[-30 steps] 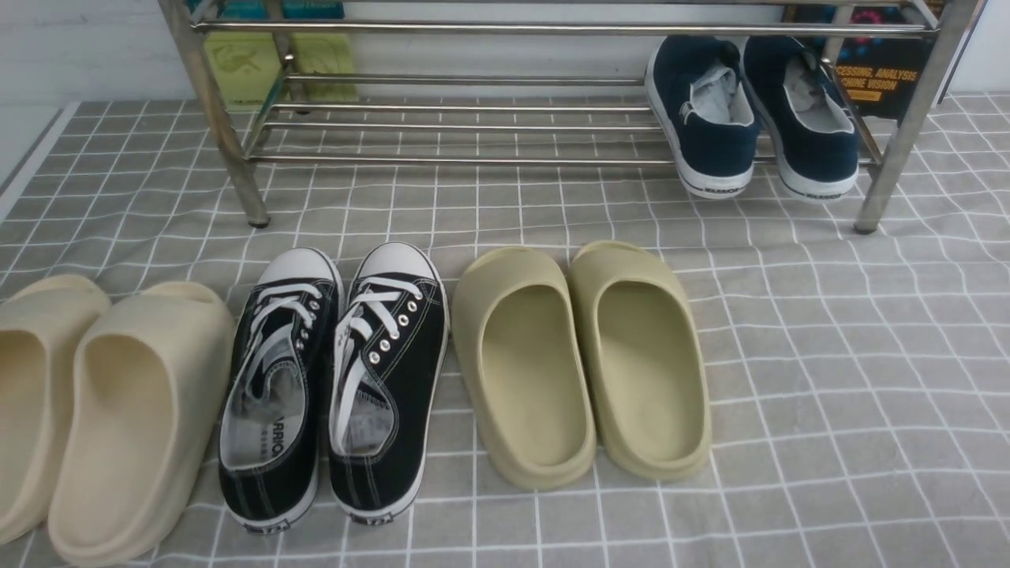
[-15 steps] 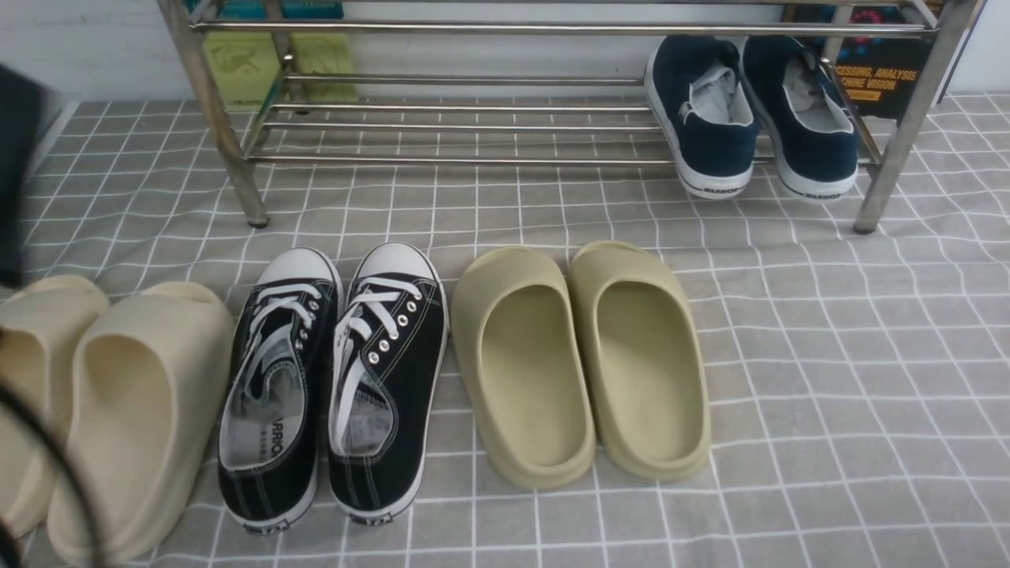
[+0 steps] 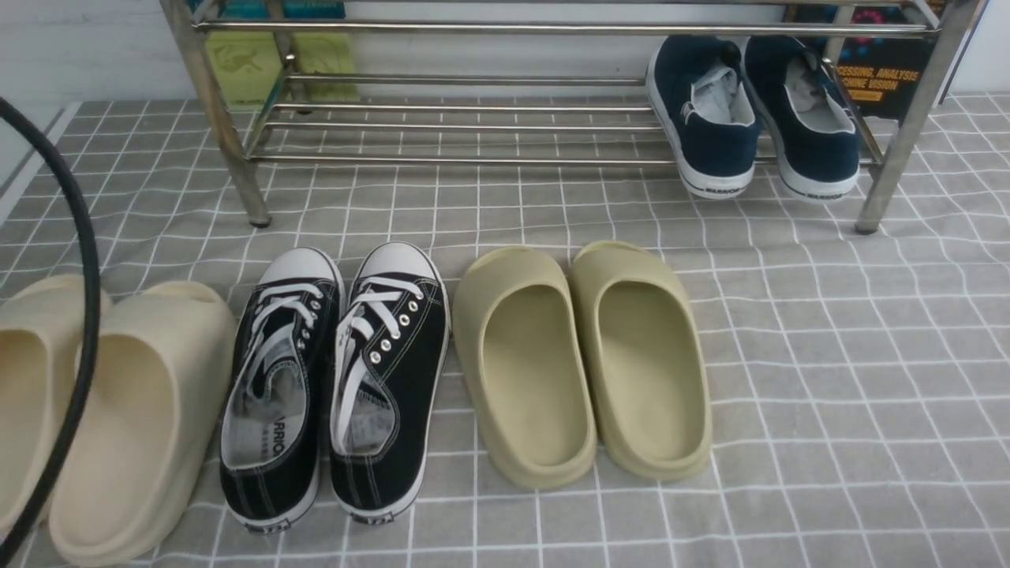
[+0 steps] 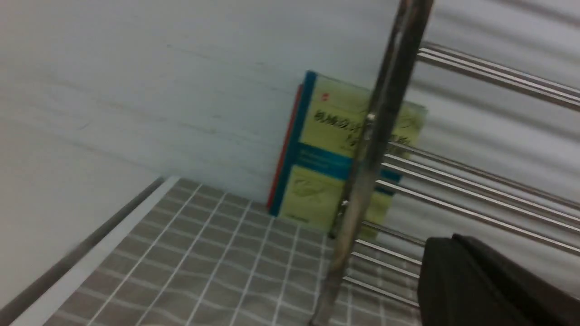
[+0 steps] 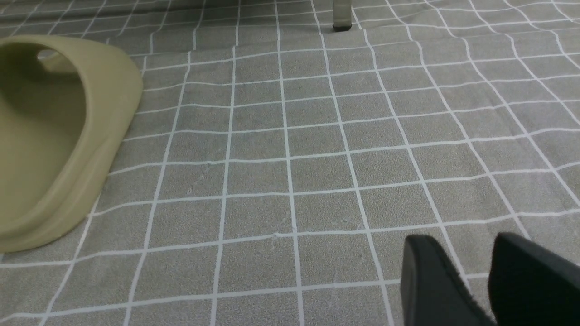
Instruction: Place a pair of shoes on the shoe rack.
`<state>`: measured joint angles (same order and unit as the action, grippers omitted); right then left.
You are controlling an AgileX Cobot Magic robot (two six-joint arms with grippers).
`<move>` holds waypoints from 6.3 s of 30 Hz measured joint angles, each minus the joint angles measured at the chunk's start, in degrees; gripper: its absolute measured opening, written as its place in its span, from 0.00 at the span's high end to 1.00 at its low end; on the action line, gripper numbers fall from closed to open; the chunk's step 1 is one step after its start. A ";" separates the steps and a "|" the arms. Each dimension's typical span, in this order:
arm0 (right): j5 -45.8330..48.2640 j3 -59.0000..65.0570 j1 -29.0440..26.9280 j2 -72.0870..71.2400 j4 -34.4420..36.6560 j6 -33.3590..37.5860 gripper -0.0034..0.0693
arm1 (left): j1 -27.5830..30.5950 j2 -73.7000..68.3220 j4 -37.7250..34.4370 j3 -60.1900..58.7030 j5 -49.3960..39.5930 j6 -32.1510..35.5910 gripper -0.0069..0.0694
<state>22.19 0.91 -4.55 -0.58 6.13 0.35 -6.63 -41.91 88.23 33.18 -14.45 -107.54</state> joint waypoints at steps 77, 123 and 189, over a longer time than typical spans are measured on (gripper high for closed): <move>0.00 0.00 0.00 0.00 0.00 0.00 0.62 | -0.02 -90.14 -85.30 93.71 -27.11 89.27 0.67; 0.02 0.00 0.00 0.00 0.00 0.00 0.62 | -10.24 -54.02 -98.24 37.56 -35.26 95.60 0.87; 0.02 0.00 0.00 0.00 0.00 0.00 0.62 | -9.99 -47.88 -88.23 94.12 -57.22 101.12 0.93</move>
<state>22.21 0.91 -4.55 -0.58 6.13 0.35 -16.62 -89.79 0.00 127.30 -71.67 -6.42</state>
